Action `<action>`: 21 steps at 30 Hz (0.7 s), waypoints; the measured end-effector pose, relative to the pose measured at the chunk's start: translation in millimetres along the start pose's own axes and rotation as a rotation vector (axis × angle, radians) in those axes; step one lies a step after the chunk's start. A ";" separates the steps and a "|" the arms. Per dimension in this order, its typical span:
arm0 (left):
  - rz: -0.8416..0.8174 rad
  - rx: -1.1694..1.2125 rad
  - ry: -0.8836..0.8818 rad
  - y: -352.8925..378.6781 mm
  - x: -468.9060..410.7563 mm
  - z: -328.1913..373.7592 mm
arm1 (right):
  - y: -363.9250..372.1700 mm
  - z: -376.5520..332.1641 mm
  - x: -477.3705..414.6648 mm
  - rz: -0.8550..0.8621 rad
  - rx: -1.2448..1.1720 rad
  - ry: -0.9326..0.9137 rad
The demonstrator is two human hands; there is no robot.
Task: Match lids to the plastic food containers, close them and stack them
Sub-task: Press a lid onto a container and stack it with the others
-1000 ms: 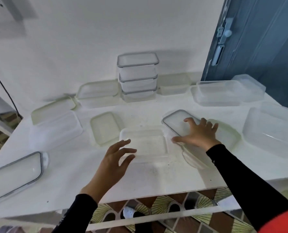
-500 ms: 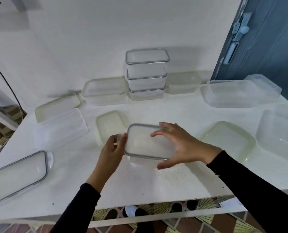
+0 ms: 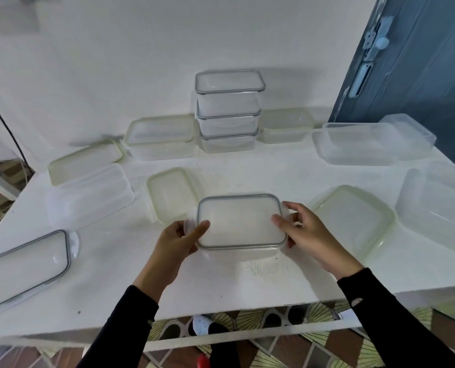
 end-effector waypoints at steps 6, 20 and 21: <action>-0.017 0.078 -0.028 -3.6 3.1 2.4 | 3.4 0.6 -3.4 0.030 -0.173 0.135; 0.260 -0.251 0.067 -11.6 20.8 1.5 | 3.3 -9.5 21.0 0.044 0.186 0.052; 0.359 -0.403 0.206 -13.7 23.5 11.2 | -0.6 -15.0 20.2 0.115 0.325 -0.090</action>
Point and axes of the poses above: each hand's wrist, its own x-axis away from the middle knuckle, its own y-axis out of the palm, z = x × y, the point moved 6 cm from there along -x, towards the middle knuckle, and after that the axes turned 10 degrees about -x, right-handed, at the moved point
